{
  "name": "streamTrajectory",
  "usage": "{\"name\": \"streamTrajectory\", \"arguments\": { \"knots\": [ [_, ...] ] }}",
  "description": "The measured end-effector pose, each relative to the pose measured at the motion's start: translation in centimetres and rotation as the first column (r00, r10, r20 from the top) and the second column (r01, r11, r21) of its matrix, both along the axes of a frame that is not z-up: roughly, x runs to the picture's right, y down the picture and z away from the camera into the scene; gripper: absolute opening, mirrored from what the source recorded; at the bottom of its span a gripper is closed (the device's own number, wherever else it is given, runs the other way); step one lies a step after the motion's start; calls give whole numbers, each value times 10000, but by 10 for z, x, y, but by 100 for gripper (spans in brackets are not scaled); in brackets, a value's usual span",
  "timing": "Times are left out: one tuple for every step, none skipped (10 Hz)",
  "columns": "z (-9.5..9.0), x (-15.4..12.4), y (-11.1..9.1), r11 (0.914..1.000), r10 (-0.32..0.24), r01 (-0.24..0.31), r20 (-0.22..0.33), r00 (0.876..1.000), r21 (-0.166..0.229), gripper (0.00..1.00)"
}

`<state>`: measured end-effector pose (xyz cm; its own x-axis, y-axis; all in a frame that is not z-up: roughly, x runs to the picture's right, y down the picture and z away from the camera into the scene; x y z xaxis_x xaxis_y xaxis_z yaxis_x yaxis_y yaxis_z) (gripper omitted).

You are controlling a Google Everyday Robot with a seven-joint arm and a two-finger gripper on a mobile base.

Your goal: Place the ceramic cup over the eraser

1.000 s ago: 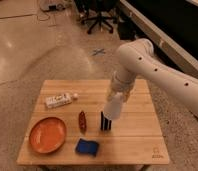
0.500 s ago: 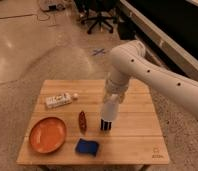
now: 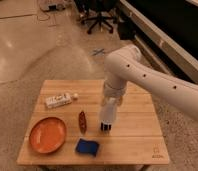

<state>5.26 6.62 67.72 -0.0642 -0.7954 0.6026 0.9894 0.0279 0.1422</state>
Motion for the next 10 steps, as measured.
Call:
{"name": "streamTrajectory", "arguments": {
  "knots": [
    [4, -1, 4, 10000, -91, 91, -2, 10000, 30, 0],
    [7, -4, 8, 9998, -197, 197, 1, 9998, 53, 0],
    [15, -7, 16, 9990, -440, 440, -17, 9990, 91, 4],
    [21, -8, 22, 9983, -577, 577, -74, 9983, 97, 14],
    [25, -8, 26, 9978, -658, 660, -144, 9977, 108, 22],
    [32, -7, 32, 9970, -759, 762, -250, 9968, 116, 34],
    [36, -7, 35, 9966, -813, 818, -302, 9962, 142, 43],
    [40, -9, 38, 9963, -839, 844, -321, 9960, 134, 52],
    [45, -12, 41, 9960, -879, 884, -364, 9955, 149, 64],
    [50, -14, 43, 9958, -891, 898, -396, 9952, 154, 73]
  ]
}}
